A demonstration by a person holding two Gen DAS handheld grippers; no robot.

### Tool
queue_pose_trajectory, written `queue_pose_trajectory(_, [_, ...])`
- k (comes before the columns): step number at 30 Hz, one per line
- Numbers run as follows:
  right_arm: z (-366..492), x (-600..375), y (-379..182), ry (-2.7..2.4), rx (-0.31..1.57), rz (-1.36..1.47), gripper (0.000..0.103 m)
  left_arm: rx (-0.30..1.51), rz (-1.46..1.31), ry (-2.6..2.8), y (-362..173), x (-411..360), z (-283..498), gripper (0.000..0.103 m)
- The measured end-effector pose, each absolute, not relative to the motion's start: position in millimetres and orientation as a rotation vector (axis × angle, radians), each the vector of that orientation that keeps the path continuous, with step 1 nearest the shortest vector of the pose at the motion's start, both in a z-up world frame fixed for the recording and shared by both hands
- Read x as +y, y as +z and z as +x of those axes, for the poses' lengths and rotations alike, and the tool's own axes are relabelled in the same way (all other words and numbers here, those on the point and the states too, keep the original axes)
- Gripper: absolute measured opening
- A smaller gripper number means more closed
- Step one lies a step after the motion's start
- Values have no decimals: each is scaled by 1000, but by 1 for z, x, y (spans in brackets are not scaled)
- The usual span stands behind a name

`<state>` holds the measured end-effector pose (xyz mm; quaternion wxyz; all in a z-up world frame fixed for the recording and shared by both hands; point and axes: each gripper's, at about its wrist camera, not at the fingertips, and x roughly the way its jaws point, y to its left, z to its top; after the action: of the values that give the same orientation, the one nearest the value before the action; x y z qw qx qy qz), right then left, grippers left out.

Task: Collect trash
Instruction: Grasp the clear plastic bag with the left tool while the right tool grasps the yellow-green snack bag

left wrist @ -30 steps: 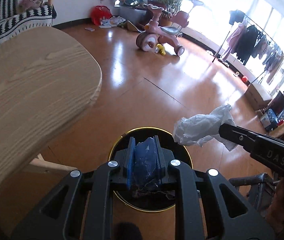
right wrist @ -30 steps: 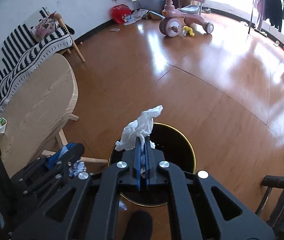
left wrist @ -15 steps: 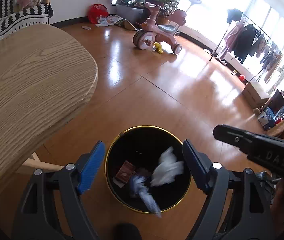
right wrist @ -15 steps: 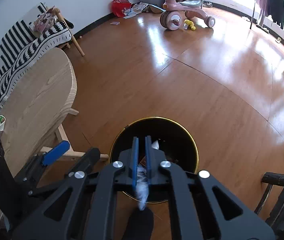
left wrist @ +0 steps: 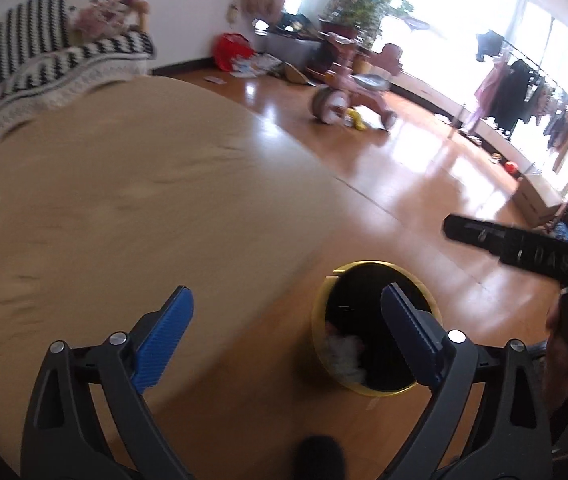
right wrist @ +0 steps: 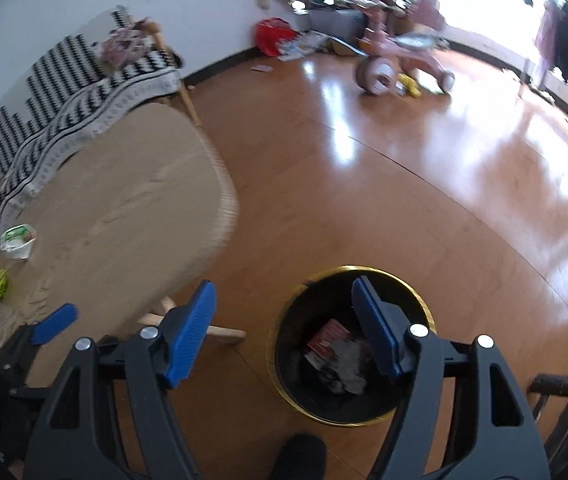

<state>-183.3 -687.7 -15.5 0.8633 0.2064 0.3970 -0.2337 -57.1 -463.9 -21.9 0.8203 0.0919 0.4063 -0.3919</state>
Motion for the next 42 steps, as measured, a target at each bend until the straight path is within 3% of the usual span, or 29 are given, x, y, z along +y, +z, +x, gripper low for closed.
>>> queue_pose_trajectory(10, [-69, -534, 12, -185, 788, 322, 69, 770, 200, -500, 18, -238, 15, 93])
queue_pose_trajectory(18, [11, -402, 15, 72, 776, 312, 67, 764, 106, -246, 12, -80, 65, 93])
queue_pose_trajectory(26, [79, -300, -10, 189, 829, 307, 54, 794, 97, -191, -16, -33, 106, 93])
queue_pose_trajectory(31, [114, -266, -32, 226, 864, 349, 54, 849, 73, -199, -31, -30, 126, 92])
queue_pose_trajectory(42, [159, -251, -60, 275, 902, 561, 53, 895, -3, -193, -44, -33, 144, 81])
